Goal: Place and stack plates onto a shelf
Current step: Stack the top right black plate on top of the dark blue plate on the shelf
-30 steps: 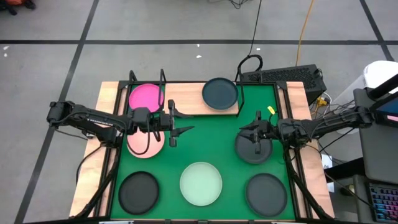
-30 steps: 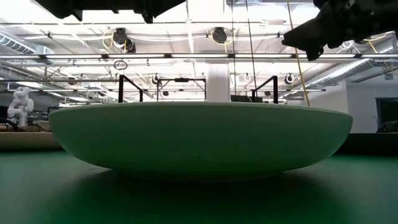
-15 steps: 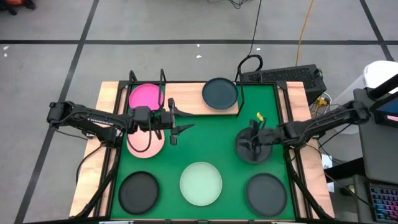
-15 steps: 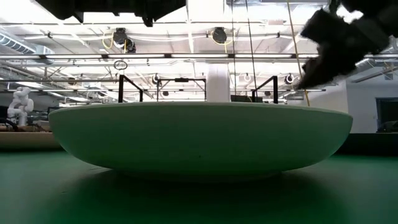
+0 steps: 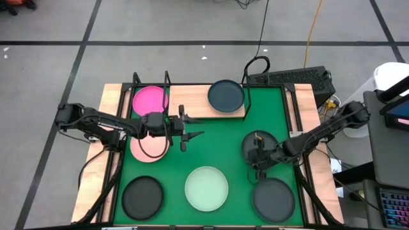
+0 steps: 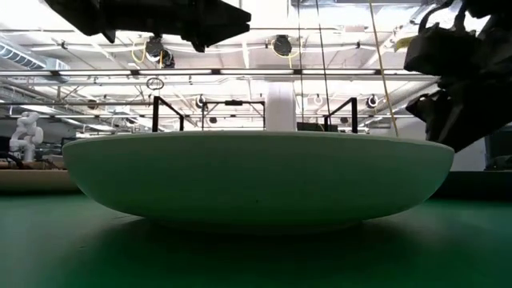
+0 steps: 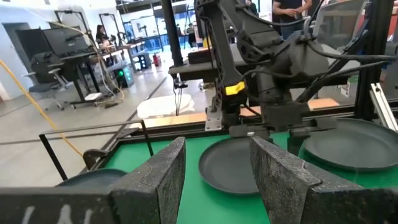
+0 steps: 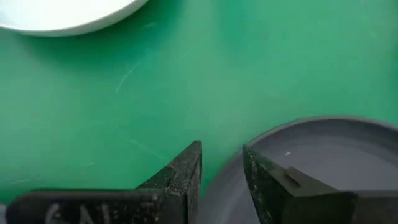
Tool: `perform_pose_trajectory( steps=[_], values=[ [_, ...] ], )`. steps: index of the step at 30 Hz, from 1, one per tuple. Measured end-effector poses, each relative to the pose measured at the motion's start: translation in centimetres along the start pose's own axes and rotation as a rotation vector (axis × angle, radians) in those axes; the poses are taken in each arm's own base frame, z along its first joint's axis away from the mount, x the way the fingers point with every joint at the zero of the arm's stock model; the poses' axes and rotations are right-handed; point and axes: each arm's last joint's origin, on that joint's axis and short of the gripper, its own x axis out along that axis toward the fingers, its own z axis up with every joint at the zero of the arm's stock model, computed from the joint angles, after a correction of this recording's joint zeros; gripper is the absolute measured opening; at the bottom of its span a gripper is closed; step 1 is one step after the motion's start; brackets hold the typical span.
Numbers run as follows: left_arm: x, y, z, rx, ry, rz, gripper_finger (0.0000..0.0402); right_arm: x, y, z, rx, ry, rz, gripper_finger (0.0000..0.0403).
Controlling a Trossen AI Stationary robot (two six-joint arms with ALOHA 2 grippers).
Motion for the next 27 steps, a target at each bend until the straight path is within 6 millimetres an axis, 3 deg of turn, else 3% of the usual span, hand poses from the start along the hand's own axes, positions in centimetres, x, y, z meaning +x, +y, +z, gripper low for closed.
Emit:
perform_pose_trajectory(
  steps=[17, 24, 27],
  values=[
    [0.0, 0.0, 0.1, -0.016, -0.005, 0.0, 0.0184, 2.1, -0.2, -1.7, 0.073, 0.161, -0.128, 0.0093],
    [0.0, 0.0, 0.1, -0.019, -0.005, -0.001, 0.0184, 2.0, -0.2, -1.5, 0.073, 0.132, -0.145, 0.0016],
    [0.0, 0.0, 0.1, -0.021, -0.005, -0.001, 0.0184, 1.6, -0.3, -1.3, 0.079, 0.114, -0.135, 0.001]
  ],
)
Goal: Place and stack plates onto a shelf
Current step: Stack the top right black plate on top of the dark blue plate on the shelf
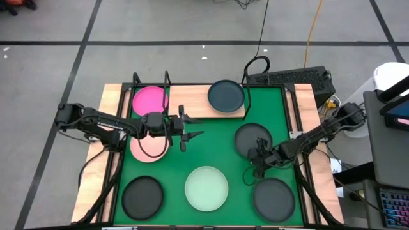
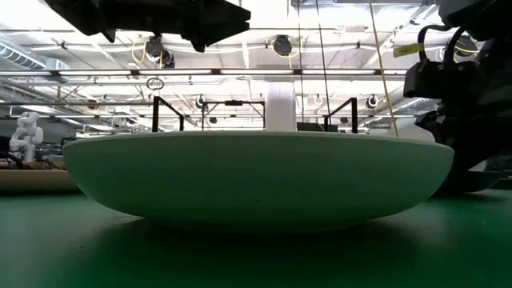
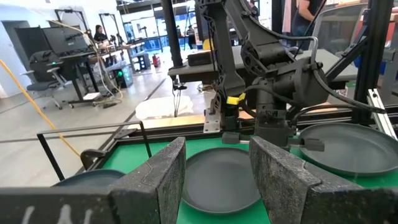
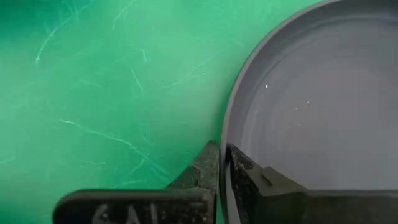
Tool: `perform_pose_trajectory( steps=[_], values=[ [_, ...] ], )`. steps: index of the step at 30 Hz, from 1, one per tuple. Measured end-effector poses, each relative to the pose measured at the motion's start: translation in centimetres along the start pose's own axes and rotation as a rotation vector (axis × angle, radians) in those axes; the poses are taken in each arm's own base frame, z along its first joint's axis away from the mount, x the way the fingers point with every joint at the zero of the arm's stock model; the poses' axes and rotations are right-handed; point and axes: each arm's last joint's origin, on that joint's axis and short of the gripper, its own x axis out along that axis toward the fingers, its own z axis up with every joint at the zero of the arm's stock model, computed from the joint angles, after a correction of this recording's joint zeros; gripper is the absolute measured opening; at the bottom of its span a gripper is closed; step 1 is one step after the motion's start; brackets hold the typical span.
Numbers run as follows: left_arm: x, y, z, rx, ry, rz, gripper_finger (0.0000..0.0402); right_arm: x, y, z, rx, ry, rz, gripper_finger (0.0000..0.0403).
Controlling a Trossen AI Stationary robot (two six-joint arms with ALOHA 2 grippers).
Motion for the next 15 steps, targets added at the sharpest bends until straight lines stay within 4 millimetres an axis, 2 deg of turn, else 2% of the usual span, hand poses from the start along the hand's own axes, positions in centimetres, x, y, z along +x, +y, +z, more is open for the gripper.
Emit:
perform_pose_trajectory(
  steps=[4, 12, 15],
  values=[
    [0.0, -0.1, 0.0, 0.0, 0.0, -0.002, 0.0184, -1.4, 0.3, 0.8, -0.008, -0.077, 0.027, 0.0004],
    [0.0, -0.1, 0.2, -0.004, -0.018, -0.001, 0.0184, -6.9, 1.5, 5.6, -0.121, -0.397, 0.084, 0.0001],
    [0.0, -0.1, 0.4, -0.006, -0.041, 0.001, 0.0184, -8.5, 1.4, 7.2, -0.199, -0.512, 0.035, 0.0001]
  ],
)
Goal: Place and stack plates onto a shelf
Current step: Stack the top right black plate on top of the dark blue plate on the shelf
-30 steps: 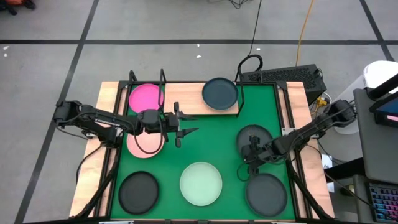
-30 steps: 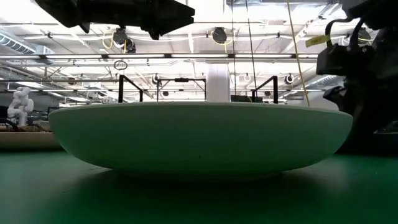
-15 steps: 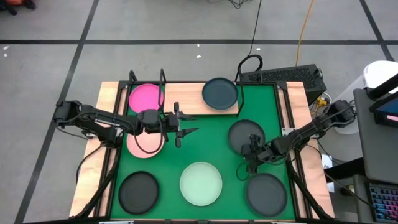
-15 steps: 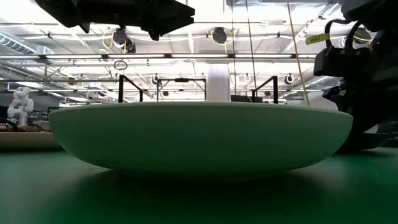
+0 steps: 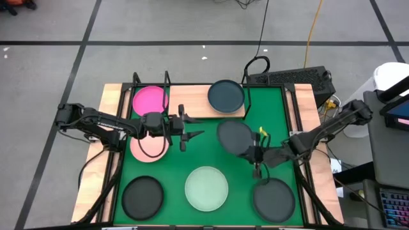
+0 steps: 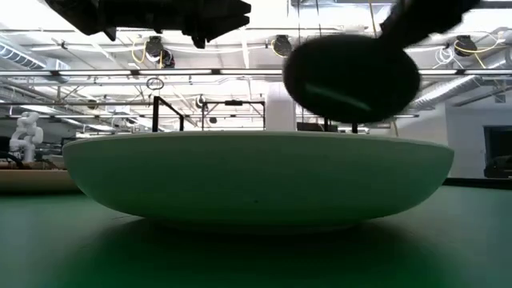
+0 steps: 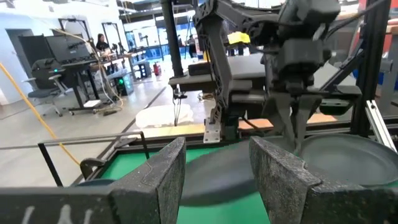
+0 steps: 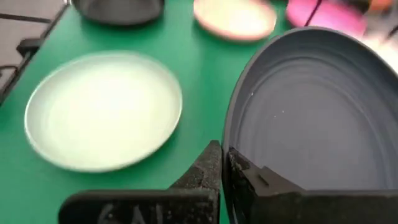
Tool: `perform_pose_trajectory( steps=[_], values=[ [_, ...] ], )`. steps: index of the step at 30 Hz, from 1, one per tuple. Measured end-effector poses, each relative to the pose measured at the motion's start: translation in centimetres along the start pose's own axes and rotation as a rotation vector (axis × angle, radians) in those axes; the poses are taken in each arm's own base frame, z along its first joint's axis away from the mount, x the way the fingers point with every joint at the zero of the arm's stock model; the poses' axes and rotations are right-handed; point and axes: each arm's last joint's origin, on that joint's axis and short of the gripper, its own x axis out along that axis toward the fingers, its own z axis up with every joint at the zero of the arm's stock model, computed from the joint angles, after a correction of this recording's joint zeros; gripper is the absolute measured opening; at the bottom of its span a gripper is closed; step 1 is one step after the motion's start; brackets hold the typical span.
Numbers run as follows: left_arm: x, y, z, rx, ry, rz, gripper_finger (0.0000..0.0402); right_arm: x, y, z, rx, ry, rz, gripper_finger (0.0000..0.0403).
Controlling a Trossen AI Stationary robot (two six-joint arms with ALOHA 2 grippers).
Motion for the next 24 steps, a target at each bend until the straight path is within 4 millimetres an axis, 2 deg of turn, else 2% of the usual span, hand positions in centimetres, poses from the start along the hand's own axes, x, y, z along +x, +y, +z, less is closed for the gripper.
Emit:
perform_pose_trajectory(
  steps=[5, 11, 14, 16, 20, 24],
  values=[
    [0.0, -0.1, 0.1, 0.007, -0.006, -0.004, 0.0184, -0.1, -1.8, 2.7, -0.15, -0.083, -0.189, 0.0],
    [0.0, -0.1, 0.7, -0.012, -0.066, 0.005, 0.0184, 1.4, -6.5, 4.3, -0.233, -0.034, -0.388, 0.0],
    [-0.2, -0.5, 1.9, -0.067, -0.187, -0.005, 0.0184, 2.6, -9.1, 4.5, -0.235, 0.004, -0.389, 0.0],
    [-0.5, -1.2, 2.5, -0.03, -0.231, -0.023, 0.0184, 3.6, -10.7, 4.7, -0.229, 0.031, -0.371, 0.0],
    [-0.9, -2.0, 3.1, 0.073, -0.25, -0.009, 0.0184, 5.6, -13.6, 5.4, -0.229, 0.074, -0.35, 0.0],
    [-1.0, -2.2, 3.1, 0.095, -0.232, 0.025, 0.0184, 7.7, -16.0, 4.7, -0.21, 0.141, -0.335, 0.0]
  ],
)
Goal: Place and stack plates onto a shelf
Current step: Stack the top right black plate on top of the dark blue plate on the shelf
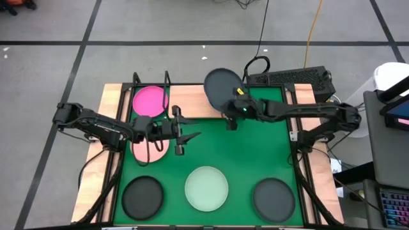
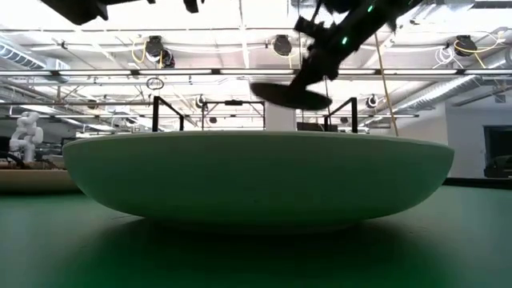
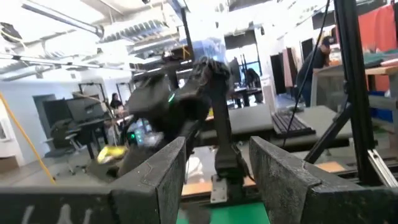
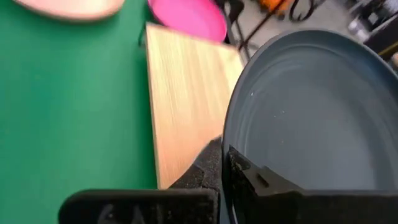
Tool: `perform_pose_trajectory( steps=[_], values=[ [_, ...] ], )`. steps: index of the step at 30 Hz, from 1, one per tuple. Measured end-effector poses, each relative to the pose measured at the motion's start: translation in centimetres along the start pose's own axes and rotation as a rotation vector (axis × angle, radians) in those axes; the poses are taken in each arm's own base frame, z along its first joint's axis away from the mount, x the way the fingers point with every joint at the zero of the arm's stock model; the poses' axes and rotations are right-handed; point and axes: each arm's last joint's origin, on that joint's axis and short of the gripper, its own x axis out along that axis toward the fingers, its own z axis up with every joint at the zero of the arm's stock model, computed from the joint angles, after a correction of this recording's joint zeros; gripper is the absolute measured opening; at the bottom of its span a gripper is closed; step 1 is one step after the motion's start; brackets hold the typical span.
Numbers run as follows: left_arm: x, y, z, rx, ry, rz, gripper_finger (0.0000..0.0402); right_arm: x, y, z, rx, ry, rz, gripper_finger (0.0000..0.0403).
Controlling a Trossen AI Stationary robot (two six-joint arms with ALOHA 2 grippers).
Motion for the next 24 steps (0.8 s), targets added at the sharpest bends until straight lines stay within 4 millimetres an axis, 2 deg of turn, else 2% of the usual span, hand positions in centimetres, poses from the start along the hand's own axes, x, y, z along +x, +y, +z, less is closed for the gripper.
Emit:
perform_pose_trajectory(
  steps=[6, 10, 16, 24],
  values=[
    [0.0, -0.1, -0.3, 0.007, 0.03, -0.008, 0.0184, 3.3, -0.4, -2.3, 0.031, 0.129, 0.032, 0.0],
    [0.0, -0.1, -0.5, 0.01, 0.048, -0.011, 0.0184, 4.5, -0.4, -3.1, 0.039, 0.175, 0.034, 0.0],
    [0.0, -0.1, -0.4, 0.01, 0.046, -0.01, 0.0184, 4.8, -0.5, -3.3, 0.061, 0.178, 0.028, 0.0004],
    [0.0, -0.1, -0.4, 0.01, 0.046, -0.01, 0.0184, 4.8, -0.5, -3.2, 0.085, 0.176, 0.021, 0.0054]
  ],
)
